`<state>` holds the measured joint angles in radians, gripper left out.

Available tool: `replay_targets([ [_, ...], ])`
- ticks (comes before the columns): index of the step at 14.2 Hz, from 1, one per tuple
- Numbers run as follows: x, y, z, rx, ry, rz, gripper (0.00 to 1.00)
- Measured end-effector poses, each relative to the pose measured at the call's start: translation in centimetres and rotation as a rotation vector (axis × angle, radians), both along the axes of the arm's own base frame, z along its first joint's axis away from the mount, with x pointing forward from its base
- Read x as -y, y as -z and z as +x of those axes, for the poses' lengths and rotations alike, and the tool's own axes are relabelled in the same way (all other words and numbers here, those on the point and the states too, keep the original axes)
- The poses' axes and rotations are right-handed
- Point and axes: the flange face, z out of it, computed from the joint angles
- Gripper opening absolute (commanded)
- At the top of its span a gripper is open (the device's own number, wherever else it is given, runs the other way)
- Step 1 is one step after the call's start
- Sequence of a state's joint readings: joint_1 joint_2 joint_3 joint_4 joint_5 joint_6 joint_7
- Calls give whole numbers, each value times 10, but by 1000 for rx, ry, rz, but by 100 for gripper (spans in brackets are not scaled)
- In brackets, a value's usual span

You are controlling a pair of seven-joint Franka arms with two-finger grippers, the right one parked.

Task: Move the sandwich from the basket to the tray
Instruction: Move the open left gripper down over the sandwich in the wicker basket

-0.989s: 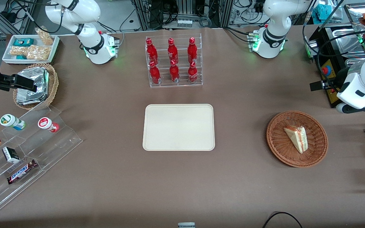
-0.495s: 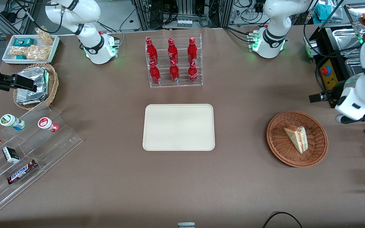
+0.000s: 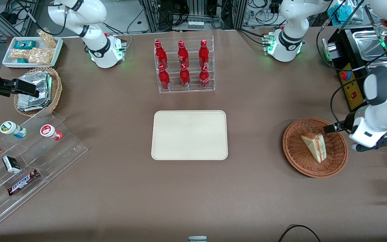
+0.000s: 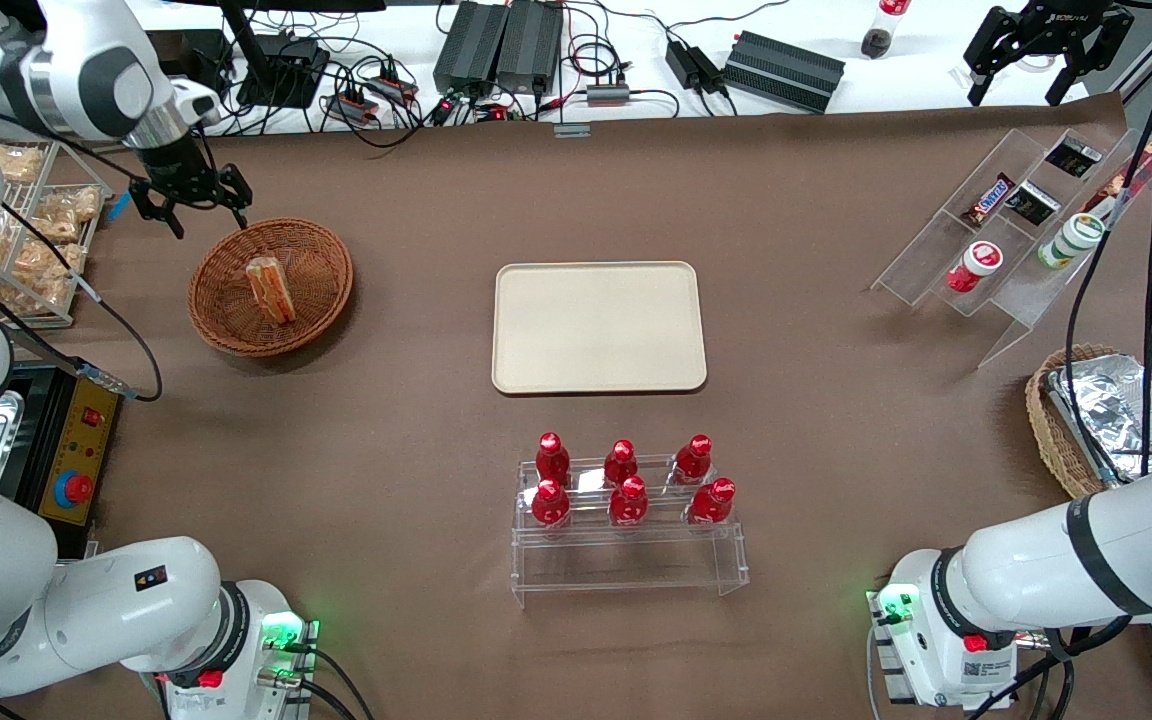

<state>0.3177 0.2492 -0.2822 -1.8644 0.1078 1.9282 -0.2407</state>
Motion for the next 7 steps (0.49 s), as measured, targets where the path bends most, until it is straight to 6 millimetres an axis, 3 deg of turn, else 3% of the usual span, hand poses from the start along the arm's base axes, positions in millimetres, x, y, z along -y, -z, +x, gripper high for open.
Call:
replay_targets([
  [3, 1, 43, -9, 49, 3, -11, 100],
  [7, 2, 64, -17, 94, 5, -16, 100],
])
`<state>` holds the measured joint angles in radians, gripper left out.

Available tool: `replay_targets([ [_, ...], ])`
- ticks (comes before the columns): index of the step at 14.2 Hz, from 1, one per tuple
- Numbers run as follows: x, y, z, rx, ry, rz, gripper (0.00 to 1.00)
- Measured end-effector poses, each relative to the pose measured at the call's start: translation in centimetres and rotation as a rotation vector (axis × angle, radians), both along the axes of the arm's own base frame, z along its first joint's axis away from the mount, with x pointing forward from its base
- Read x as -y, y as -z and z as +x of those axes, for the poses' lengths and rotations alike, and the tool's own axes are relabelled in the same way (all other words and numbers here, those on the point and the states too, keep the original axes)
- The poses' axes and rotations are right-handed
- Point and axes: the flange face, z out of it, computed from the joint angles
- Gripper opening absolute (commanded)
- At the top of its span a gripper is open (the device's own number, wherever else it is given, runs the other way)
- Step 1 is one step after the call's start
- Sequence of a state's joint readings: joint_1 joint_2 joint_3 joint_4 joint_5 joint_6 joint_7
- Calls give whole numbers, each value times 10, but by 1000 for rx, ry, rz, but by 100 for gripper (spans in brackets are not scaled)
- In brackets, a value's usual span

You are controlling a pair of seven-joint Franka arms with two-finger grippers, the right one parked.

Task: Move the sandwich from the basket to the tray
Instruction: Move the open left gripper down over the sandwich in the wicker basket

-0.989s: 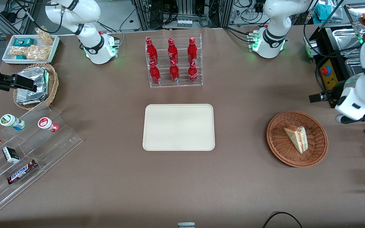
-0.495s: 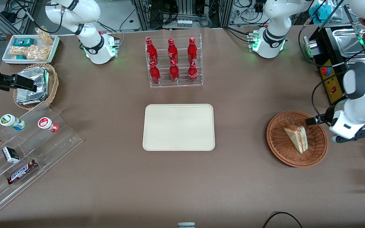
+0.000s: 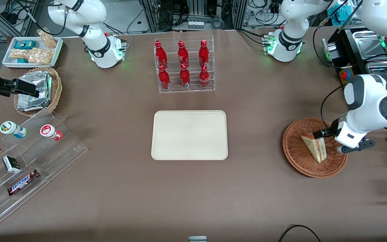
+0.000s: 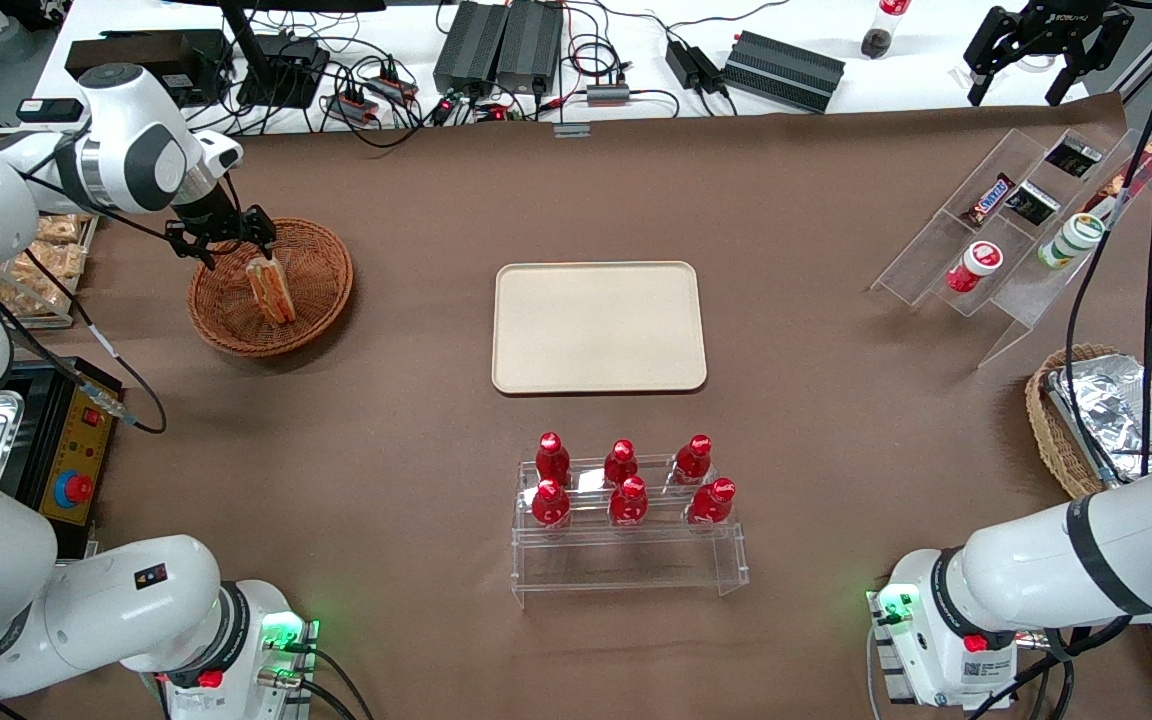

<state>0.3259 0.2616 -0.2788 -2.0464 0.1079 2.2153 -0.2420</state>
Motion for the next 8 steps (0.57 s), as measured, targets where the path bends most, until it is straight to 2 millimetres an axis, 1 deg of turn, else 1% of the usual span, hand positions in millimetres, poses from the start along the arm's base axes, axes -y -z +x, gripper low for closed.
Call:
replay_targets([
  [4, -1, 19, -7, 17, -26, -6, 100],
  [8, -1, 20, -6, 25, -97, -3, 100],
])
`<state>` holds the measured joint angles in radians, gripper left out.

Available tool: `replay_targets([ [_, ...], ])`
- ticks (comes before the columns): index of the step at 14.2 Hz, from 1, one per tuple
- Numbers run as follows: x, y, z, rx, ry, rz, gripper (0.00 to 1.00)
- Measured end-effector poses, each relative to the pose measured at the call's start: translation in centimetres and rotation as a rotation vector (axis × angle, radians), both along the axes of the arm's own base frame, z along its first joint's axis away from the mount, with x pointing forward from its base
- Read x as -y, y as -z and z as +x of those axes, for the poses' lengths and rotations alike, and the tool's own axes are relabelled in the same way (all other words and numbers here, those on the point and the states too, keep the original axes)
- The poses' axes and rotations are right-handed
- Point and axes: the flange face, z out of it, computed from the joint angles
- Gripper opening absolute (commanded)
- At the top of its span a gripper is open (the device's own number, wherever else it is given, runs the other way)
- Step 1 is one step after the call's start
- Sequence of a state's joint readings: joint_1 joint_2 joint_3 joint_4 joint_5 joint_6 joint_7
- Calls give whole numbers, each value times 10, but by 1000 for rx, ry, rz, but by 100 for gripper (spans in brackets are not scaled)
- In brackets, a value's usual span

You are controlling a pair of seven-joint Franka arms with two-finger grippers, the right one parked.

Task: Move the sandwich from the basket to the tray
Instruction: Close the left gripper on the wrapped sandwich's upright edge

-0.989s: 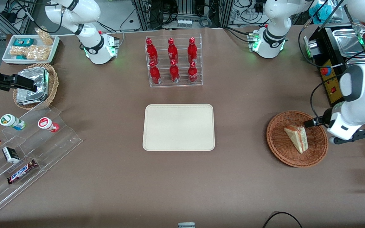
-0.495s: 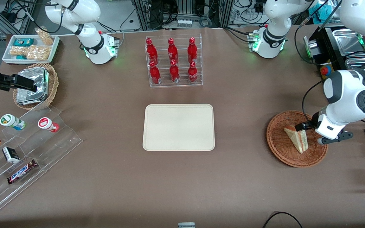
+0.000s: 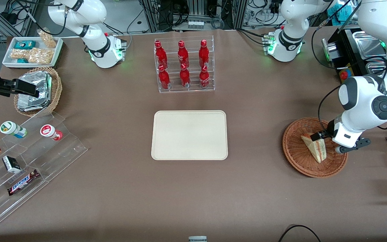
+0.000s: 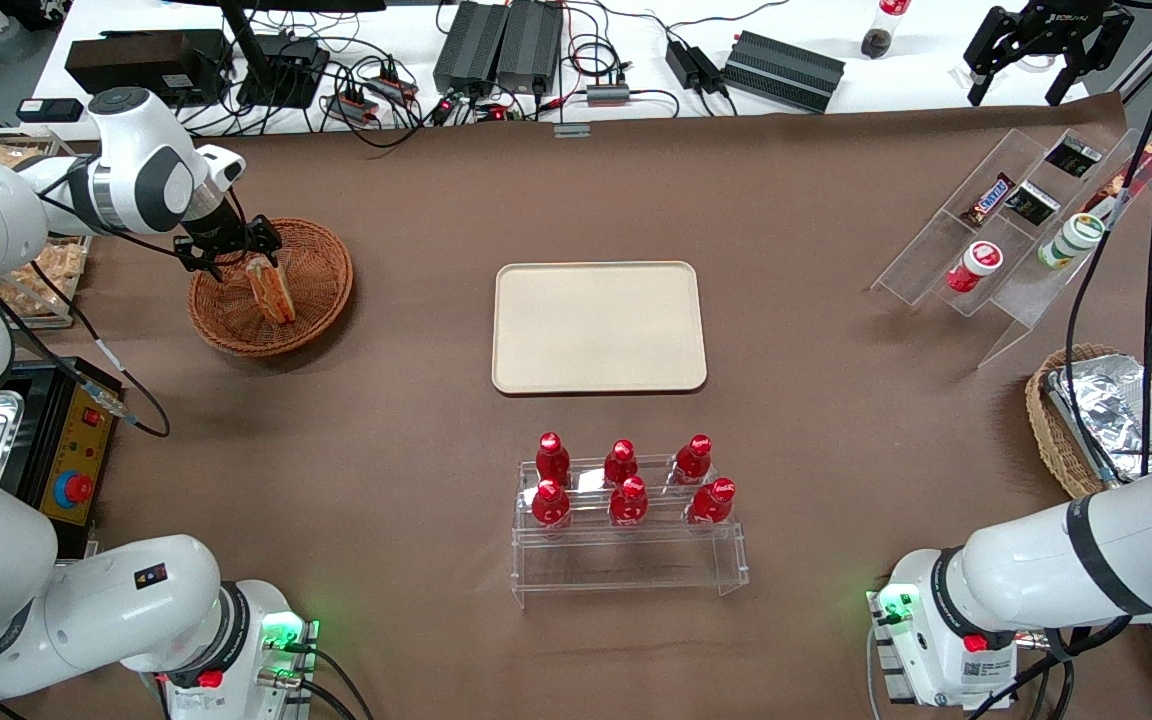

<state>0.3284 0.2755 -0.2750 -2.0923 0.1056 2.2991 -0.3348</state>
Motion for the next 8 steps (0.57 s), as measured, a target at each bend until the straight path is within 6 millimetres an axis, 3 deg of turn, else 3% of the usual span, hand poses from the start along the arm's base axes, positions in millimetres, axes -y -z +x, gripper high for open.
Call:
replay_targets([
  [4, 3, 3, 3, 21, -89, -1, 100],
  [8, 6, 20, 5, 22, -103, -13, 100],
])
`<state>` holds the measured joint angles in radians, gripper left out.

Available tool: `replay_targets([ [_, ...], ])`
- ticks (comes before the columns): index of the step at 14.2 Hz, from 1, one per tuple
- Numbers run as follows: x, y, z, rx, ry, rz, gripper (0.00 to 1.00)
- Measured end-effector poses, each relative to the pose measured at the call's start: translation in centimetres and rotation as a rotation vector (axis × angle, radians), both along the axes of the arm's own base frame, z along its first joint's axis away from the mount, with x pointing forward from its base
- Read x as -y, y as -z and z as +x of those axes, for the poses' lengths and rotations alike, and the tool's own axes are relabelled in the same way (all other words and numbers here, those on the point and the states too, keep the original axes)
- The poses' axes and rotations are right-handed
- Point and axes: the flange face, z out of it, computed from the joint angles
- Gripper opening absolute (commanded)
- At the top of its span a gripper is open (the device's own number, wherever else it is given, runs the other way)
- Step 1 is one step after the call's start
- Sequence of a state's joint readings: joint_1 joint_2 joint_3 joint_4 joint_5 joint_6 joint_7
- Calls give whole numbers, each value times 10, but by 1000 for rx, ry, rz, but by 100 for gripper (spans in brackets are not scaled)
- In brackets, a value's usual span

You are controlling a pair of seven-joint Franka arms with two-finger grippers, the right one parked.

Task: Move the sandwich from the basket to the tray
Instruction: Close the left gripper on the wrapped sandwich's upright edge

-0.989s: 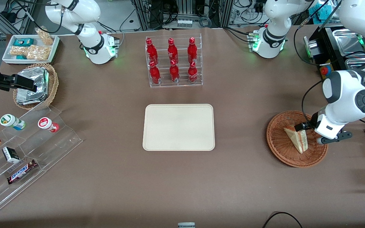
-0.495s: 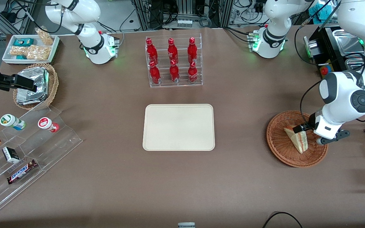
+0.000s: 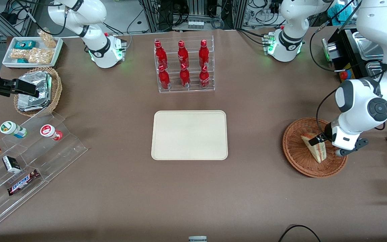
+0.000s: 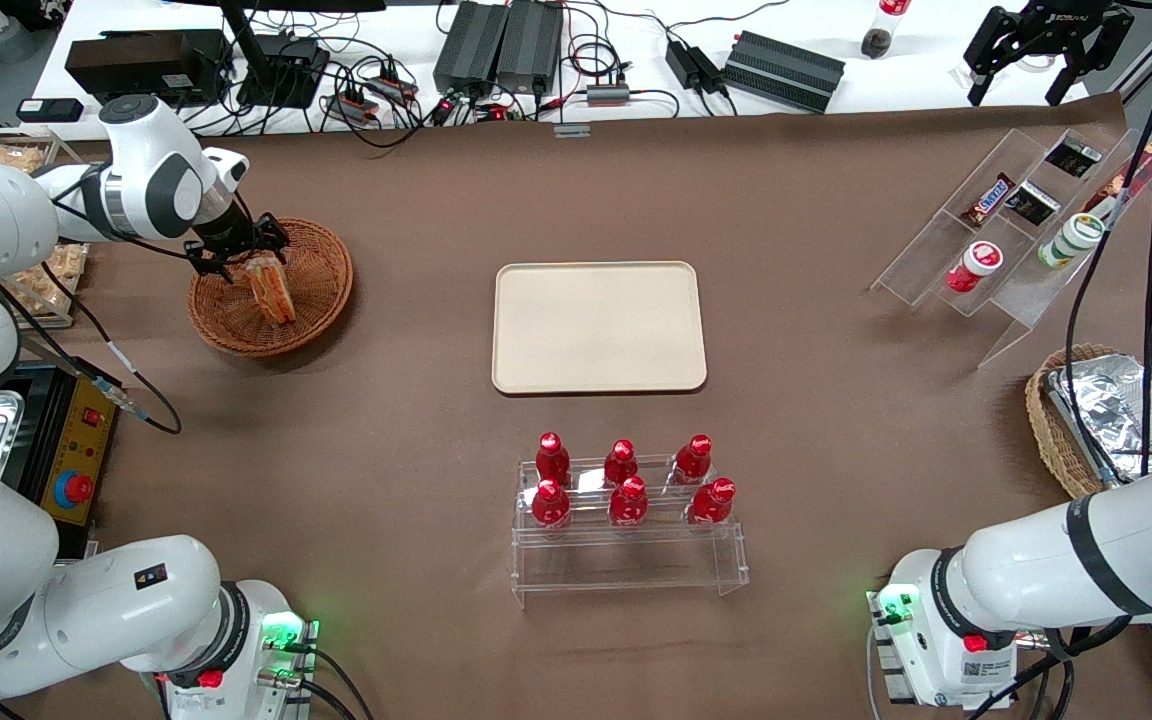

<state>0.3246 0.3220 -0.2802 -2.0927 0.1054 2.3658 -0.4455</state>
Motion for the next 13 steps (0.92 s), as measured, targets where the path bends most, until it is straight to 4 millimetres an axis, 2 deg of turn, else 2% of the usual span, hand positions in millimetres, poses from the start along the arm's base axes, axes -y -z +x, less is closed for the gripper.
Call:
replay_targets([
  [2, 1, 9, -1, -14, 0, -5, 100],
  [3, 1, 13, -1, -21, 0, -7, 97],
  [5, 1, 19, -2, -31, 1, -11, 60],
  [6, 1, 20, -2, -33, -1, -12, 47],
  [7, 1, 21, -3, -34, -3, -12, 39],
  [9, 1, 21, -2, -34, -15, -11, 28],
  [13, 1, 20, -2, -32, -36, -10, 20],
])
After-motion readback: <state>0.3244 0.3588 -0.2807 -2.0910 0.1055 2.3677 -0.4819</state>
